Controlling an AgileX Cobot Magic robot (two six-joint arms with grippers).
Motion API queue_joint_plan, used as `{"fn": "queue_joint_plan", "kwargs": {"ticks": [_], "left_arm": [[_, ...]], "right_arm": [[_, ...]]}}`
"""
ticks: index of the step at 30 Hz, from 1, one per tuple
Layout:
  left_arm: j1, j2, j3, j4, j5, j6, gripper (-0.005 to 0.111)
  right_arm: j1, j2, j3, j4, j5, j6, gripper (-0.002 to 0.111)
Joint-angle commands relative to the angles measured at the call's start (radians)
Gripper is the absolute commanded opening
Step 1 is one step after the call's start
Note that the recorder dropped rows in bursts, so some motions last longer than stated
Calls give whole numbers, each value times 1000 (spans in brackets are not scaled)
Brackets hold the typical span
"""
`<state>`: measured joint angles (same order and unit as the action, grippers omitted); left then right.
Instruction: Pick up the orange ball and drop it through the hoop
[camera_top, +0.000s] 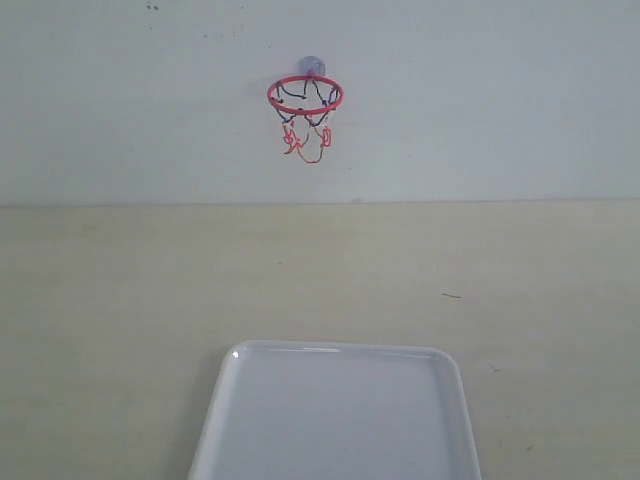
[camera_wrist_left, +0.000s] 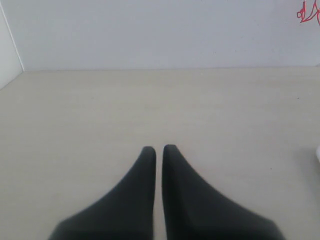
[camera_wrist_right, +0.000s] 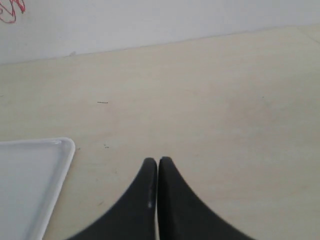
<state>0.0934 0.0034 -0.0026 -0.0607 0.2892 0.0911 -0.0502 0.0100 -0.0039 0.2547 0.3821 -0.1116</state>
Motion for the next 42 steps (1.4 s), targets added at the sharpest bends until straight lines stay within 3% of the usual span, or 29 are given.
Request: {"fn": "queue_joint_plan", "kwargs": {"ticks": [1,12,18,42], "left_arm": [[4,-3,3,-2,-3,4,4],[4,-3,3,-2,-3,4,4],[4,-3,3,-2,-3,4,4],[4,-3,3,-2,-3,4,4]], "right_arm": [[2,-10,4,-54,-30,127,0],[2,-10,4,-85,-26,148,0],[133,-10,4,-87,-24,75,0],[129,-10,4,-85,-25,78,0]]}}
